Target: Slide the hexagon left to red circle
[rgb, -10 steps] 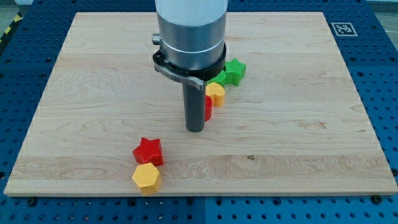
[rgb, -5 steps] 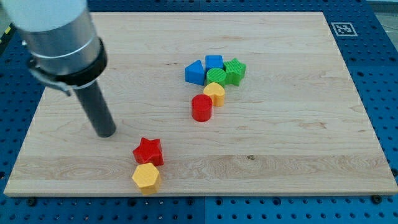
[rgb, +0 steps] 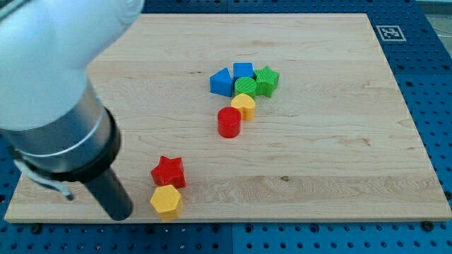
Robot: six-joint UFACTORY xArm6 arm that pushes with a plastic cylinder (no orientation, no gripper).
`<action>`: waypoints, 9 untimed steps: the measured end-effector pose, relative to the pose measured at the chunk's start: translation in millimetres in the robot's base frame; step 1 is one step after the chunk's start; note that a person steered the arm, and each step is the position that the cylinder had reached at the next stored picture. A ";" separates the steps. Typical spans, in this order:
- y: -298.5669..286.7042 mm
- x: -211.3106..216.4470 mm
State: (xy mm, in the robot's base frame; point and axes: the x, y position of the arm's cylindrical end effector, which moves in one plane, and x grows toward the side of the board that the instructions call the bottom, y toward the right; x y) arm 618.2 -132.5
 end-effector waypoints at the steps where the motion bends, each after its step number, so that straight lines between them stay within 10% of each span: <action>1: 79.3 0.8; 6: 238.5 -3.9; 9: 173.0 -39.6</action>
State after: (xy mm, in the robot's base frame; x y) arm 578.6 40.5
